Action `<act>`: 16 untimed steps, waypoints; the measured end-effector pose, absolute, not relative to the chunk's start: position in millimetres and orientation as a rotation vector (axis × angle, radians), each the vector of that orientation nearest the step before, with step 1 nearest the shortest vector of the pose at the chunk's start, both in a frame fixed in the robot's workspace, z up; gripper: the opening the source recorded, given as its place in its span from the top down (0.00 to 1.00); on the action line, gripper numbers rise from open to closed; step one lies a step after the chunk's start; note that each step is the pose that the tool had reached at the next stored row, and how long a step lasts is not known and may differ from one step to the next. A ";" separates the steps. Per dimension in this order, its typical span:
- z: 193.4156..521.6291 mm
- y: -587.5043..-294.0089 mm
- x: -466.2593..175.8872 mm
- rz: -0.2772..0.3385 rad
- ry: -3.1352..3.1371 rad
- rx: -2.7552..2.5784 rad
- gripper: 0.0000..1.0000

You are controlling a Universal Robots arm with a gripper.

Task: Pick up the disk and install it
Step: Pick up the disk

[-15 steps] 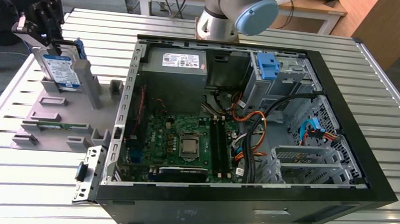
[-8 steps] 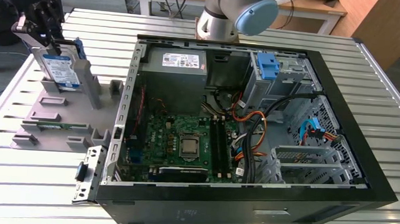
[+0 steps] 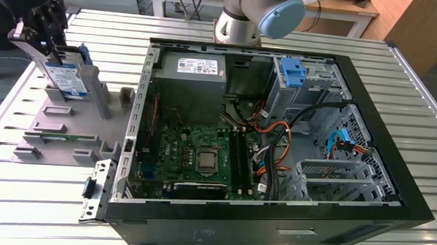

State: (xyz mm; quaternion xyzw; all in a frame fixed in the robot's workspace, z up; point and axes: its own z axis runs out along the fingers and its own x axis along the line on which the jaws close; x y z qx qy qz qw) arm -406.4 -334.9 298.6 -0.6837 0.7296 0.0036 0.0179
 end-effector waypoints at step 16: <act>296.4 -336.4 -405.7 0.011 2.188 -2.208 0.57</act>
